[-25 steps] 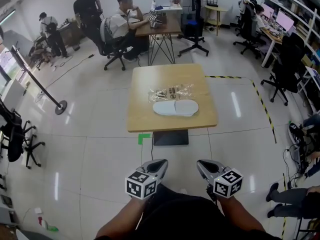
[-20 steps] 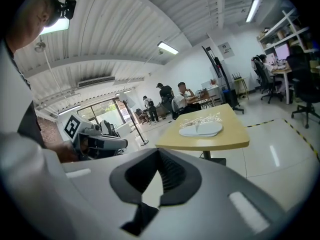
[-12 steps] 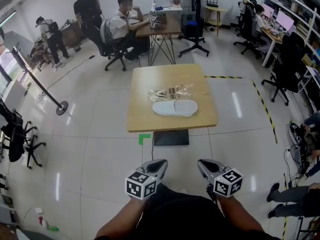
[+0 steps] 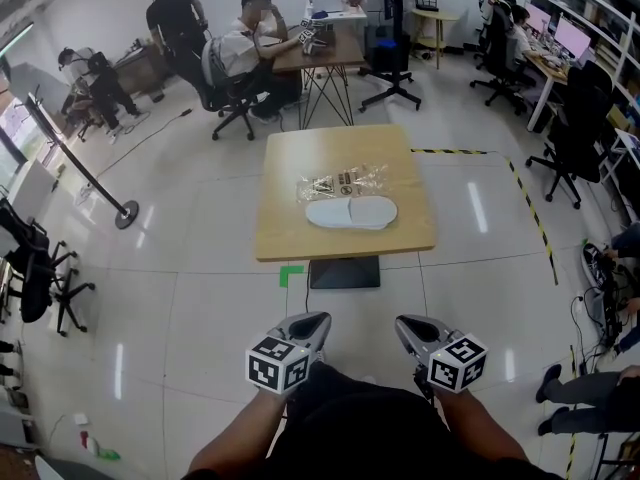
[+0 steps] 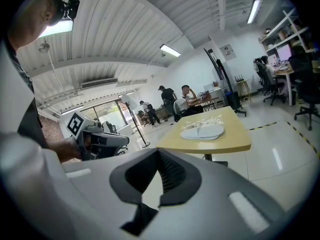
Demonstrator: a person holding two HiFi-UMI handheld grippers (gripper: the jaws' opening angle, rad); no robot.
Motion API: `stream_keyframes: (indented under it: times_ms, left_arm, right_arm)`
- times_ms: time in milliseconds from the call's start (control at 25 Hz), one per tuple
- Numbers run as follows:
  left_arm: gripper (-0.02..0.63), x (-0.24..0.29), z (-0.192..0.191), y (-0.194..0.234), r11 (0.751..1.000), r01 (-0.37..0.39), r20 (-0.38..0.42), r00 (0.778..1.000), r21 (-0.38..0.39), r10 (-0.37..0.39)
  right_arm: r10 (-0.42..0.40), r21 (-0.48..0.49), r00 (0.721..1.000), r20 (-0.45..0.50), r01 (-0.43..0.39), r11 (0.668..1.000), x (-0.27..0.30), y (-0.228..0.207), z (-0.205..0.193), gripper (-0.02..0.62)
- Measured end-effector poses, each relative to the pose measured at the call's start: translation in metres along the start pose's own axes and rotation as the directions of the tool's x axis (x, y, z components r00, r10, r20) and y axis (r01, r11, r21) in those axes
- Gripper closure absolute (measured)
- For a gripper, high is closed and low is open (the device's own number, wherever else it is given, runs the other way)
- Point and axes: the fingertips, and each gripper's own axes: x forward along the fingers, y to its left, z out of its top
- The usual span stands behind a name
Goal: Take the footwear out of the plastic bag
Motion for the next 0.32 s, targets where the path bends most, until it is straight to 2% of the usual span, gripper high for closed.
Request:
stream_keyframes:
  times_ms: [320]
  left_arm:
    - [0.598, 0.0045, 0.0043, 0.0002, 1.0, -0.011, -0.001, 1.0, 0.02, 0.011]
  right_arm:
    - [0.001, 0.004, 1.0, 0.001, -0.001, 1.0, -0.0051, -0.0044, -0.0025, 0.595]
